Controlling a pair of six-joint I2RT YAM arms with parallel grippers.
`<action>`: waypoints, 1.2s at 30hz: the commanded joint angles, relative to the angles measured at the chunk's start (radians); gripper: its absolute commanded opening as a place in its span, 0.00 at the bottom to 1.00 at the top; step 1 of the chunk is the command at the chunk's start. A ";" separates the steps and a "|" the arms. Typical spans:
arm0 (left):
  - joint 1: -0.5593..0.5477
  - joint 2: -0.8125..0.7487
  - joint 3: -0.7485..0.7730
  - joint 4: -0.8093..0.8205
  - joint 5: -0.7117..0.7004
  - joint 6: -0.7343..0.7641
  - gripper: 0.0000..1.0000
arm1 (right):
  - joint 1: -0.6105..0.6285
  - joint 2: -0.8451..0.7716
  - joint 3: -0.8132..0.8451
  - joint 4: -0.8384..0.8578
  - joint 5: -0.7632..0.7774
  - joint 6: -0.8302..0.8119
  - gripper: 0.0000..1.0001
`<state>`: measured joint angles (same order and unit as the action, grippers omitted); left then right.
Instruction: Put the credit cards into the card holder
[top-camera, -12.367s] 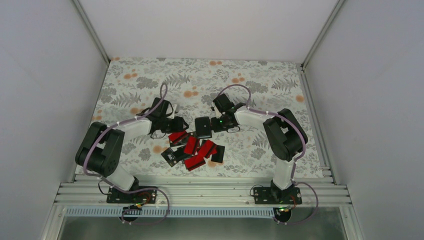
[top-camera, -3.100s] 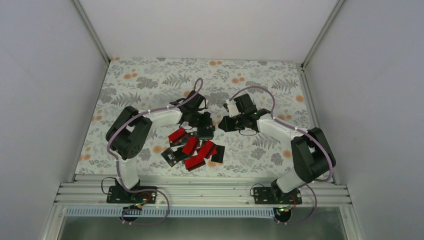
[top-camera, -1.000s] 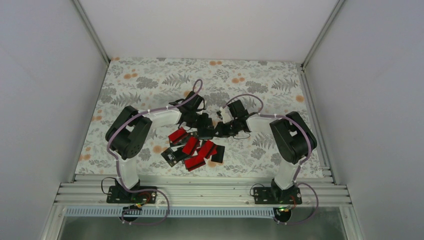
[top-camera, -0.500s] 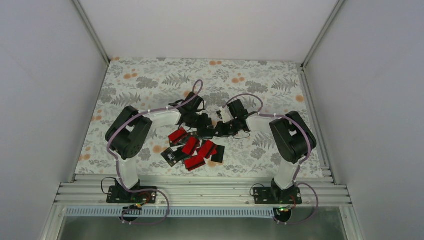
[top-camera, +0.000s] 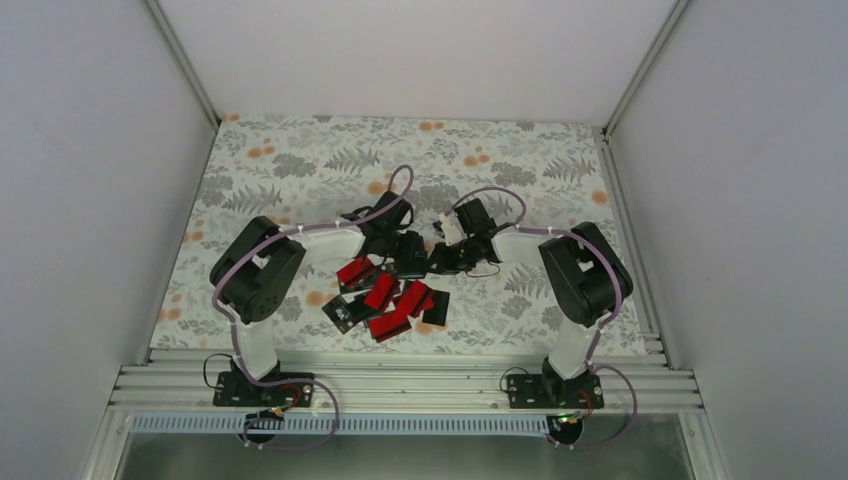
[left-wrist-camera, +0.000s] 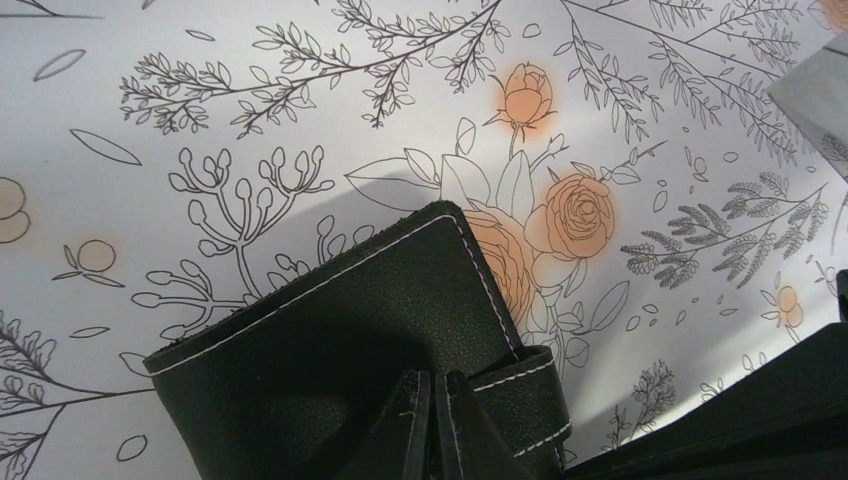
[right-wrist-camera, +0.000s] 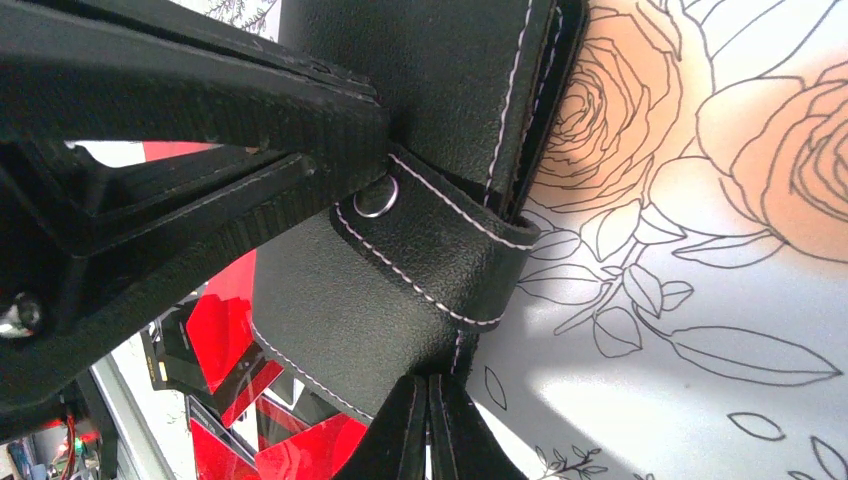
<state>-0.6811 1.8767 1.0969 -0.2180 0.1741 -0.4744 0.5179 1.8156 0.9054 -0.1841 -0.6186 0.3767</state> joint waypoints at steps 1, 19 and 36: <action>-0.040 0.018 -0.064 -0.093 -0.091 0.031 0.02 | 0.006 0.030 0.020 -0.007 0.039 0.002 0.04; -0.207 0.037 -0.131 -0.150 -0.375 0.022 0.02 | 0.006 0.018 0.007 -0.007 0.046 0.005 0.05; -0.354 0.164 -0.206 -0.154 -0.576 0.011 0.02 | -0.004 -0.029 0.015 -0.022 0.073 0.021 0.04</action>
<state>-1.0080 1.8832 0.9520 -0.0948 -0.5781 -0.4862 0.5175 1.8149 0.9054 -0.1883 -0.6098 0.3923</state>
